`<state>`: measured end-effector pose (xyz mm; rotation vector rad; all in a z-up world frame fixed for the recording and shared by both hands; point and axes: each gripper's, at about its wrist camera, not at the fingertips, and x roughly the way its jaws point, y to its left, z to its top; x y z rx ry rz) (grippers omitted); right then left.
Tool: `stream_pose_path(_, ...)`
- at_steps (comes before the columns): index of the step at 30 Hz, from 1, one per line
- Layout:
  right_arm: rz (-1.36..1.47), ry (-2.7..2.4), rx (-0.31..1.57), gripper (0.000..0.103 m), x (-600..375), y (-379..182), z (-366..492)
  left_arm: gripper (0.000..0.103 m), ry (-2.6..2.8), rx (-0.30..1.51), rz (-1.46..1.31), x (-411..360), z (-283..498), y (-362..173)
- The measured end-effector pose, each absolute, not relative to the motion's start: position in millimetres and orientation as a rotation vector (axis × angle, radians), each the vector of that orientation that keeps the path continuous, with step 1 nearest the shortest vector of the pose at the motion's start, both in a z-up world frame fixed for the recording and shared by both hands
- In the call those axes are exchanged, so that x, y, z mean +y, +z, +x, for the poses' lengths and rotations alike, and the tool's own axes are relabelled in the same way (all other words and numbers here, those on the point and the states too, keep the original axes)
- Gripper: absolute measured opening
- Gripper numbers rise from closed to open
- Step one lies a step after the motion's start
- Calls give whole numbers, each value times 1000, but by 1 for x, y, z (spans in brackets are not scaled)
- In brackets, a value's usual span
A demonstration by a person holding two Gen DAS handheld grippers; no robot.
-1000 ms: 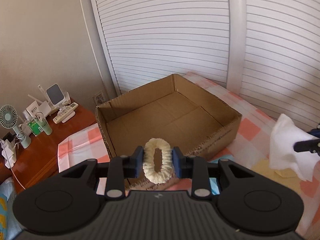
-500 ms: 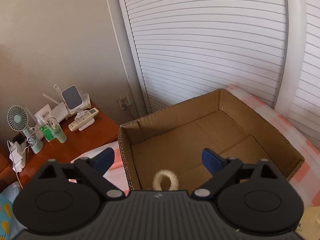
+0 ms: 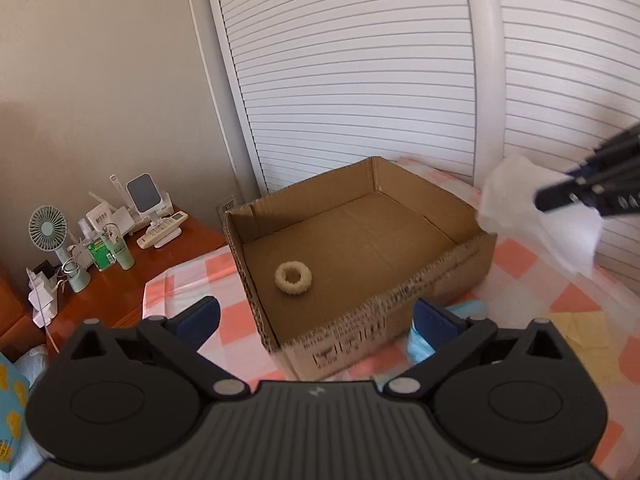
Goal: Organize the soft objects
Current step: 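Lower the white cloth into the box and open the right gripper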
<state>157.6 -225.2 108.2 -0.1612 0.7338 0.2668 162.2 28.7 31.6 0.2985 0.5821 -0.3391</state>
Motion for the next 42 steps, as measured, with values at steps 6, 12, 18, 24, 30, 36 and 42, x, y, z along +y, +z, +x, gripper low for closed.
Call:
stream_pose_path(6, -149, 282, 731, 14, -210, 110, 192, 102, -253, 592, 204, 43, 112, 22)
stream_pose_path(12, -159, 295, 747, 14, -189, 102, 240, 102, -180, 640, 99, 57, 82, 8)
stream_pose_path(18, -145, 276, 756, 15, -172, 100, 296, 102, -160, 679, 104, 54, 71, -3)
stream_pose_path(24, -125, 245, 786, 96, -162, 90, 326, 102, -146, 689, 96, 56, 64, -6)
stream_pose_path(30, -91, 259, 774, 102, -175, 87, 298, 102, -155, 691, 101, 57, 62, -6)
stream_pose_path(36, -82, 244, 783, 103, -190, 86, 260, 102, -170, 701, 106, 55, 58, -9)
stream_pose_path(42, -53, 205, 839, 103, -208, 74, 216, 102, -177, 708, 108, 54, 53, -11)
